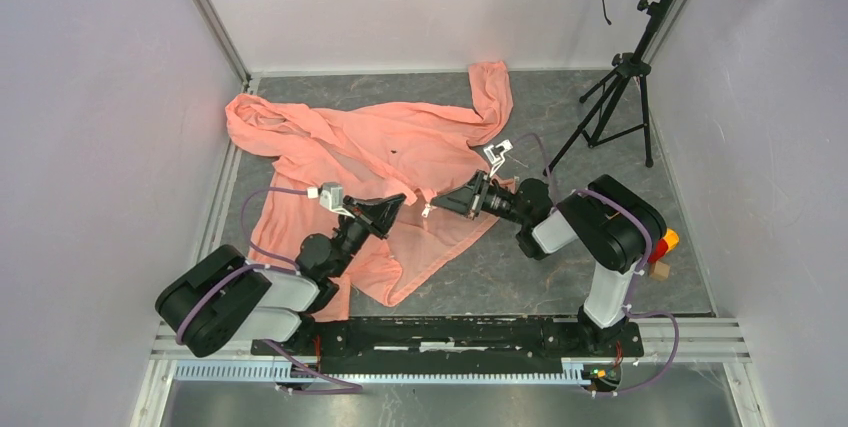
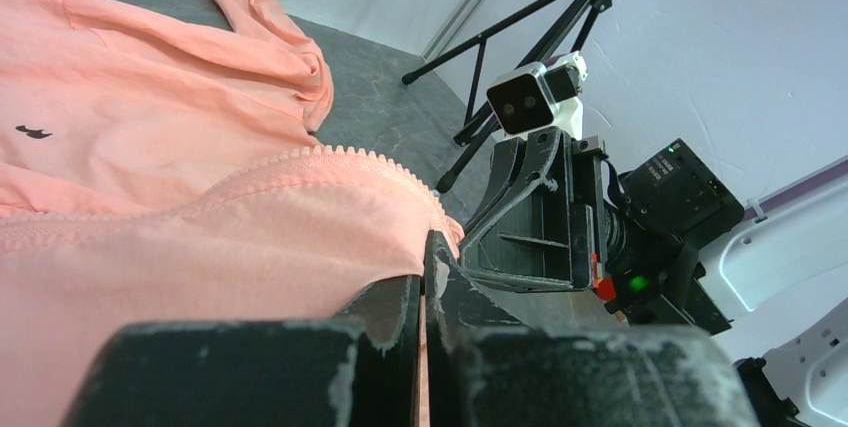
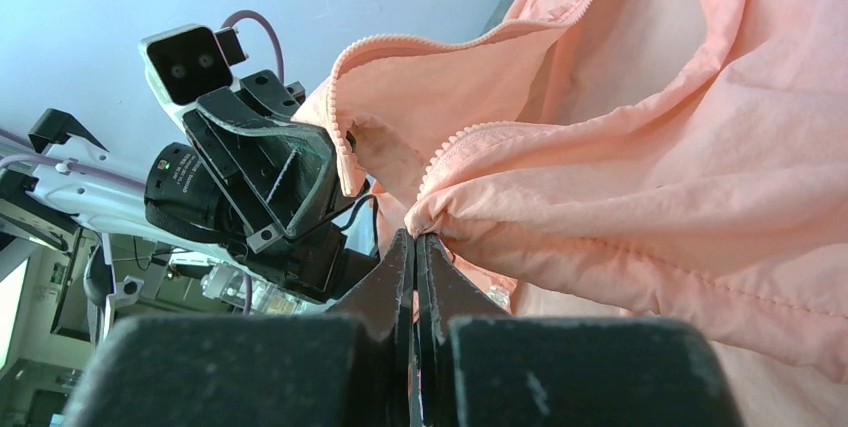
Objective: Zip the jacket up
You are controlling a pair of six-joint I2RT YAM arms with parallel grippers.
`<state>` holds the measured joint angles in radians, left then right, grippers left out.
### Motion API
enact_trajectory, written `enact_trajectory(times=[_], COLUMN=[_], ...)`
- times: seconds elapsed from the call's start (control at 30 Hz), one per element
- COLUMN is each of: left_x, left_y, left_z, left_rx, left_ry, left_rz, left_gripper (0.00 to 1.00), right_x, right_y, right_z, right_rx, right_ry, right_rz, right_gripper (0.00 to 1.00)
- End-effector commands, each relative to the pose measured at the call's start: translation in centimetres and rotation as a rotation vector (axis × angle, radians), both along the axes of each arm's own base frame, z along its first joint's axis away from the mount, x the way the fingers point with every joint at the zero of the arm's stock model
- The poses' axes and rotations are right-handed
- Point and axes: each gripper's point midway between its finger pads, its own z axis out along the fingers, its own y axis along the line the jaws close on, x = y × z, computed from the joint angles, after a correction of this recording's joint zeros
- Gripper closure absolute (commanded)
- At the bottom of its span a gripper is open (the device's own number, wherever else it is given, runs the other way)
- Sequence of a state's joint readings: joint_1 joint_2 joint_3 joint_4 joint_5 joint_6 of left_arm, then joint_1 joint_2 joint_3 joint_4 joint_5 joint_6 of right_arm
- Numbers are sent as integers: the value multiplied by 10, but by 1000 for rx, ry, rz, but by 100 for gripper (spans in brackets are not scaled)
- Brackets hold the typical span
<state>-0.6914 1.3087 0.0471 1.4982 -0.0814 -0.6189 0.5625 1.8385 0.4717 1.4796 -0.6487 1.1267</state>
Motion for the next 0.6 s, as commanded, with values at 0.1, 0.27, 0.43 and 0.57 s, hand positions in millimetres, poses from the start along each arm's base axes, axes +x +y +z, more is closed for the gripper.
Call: enact_trajectory(times=[0.1,0.27,0.43,0.57], left_x=[1,2,4,5], left_y=[10,11,13,12], left_z=[19,21,20,18], left_rx=[-11,-16,-21,-21], left_ry=[-87,-87,-79,-69], left_rz=[51,61,73,74], left_gripper=[98,98,98,98], right_x=[-22,-25,-25,-23], right_y=[-6,-3,-3,-1], right_z=[119,126,131,132], right_rx=[323,344,359,363], right_ry=[-455,-457,-462,-459], right_rz=[9,12,5,1], right_gripper=[100,100,100,100])
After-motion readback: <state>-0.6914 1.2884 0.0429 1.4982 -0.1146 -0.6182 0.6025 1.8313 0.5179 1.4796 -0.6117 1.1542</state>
